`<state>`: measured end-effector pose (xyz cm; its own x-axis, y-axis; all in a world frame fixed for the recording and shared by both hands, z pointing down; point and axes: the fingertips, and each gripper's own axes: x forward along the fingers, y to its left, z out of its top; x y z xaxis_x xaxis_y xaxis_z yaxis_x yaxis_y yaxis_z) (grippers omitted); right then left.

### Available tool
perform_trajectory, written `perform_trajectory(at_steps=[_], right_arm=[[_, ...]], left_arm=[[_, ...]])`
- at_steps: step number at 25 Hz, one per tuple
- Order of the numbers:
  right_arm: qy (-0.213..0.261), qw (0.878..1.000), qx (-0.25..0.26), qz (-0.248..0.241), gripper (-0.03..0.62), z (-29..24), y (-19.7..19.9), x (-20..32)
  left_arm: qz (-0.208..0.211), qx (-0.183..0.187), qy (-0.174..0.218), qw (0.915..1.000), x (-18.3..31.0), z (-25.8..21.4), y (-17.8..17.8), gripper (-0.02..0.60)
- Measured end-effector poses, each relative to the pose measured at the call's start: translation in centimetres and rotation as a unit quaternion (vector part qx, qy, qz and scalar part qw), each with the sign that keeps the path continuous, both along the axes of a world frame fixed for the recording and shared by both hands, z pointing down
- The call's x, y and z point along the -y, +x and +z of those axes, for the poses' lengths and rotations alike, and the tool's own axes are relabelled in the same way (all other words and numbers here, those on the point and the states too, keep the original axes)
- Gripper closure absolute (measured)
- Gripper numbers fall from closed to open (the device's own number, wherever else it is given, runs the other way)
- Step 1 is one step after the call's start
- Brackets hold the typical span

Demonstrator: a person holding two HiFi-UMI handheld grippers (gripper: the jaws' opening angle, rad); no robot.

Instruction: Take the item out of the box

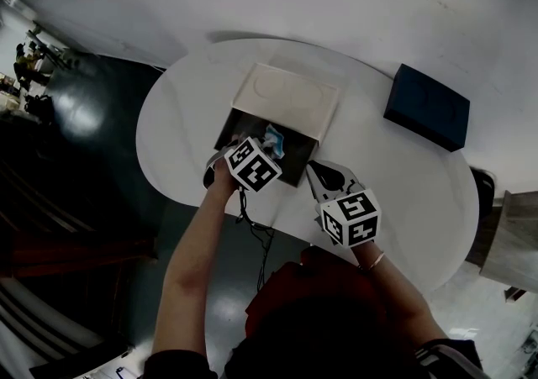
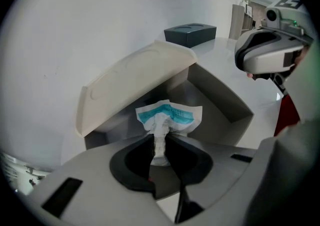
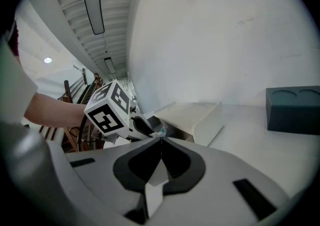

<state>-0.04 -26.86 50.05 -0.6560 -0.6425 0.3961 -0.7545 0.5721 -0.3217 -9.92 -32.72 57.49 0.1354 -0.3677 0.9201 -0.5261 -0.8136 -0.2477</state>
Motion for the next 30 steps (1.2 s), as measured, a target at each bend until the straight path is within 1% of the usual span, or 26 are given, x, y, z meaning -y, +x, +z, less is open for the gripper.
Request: perform_trajectory(at_steps=[3,10,17,24,30], right_arm=[[-0.001,1.0,-0.003,0.0,0.579,0.1,0.1,-0.3],[-0.001,1.0,-0.006,0.001,0.579,0.0,0.0,-0.7],[0.002,1.0,-0.016,-0.001,0.579,-0.1,-0.4,-1.2],[0.01,1.0,-0.024,-0.003,0.579,-0.6,-0.8,-2.1],[0.018,0.999,-0.027,-0.003,0.579,-1.2,-1.0,-2.7]], left_arm=[[0.0,-0.01,0.012,0.9999,0.0,-0.9,0.3,0.494],[-0.02,-0.048,0.027,0.9983,-0.6,-3.0,0.5,0.495],[-0.036,-0.087,0.052,0.9942,-1.9,-5.6,0.7,0.495],[-0.073,-0.143,0.093,0.9826,-3.2,-8.5,0.6,0.495],[-0.106,-0.185,0.121,0.9695,-4.7,-10.3,0.7,0.495]])
